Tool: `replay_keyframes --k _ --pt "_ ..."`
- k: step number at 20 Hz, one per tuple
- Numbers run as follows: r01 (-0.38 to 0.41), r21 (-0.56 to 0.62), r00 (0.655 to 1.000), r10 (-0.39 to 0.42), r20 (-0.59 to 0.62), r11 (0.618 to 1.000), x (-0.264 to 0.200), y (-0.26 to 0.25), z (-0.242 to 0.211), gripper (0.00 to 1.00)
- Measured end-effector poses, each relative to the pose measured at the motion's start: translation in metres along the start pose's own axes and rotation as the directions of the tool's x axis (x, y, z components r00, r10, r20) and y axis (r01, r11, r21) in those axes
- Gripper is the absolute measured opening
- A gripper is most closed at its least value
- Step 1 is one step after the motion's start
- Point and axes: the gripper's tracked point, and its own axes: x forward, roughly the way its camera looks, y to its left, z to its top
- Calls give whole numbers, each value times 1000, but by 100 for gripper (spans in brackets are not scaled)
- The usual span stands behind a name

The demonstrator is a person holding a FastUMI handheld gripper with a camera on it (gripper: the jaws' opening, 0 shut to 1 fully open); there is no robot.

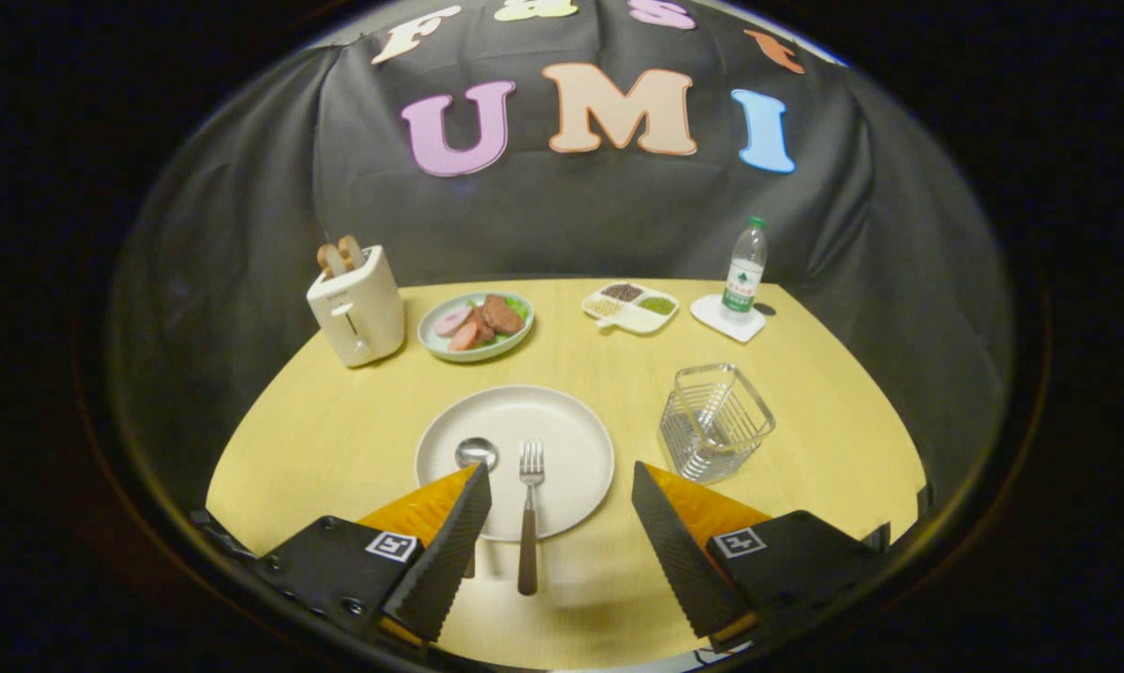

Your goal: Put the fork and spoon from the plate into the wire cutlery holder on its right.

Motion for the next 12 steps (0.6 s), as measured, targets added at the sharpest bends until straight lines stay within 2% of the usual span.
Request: replay_keyframes --k 5,12 --pt "-54 -45 988 46 -150 998 7 -2 -26 98" --pt "-92 -3 934 85 -347 996 22 -2 -66 99"
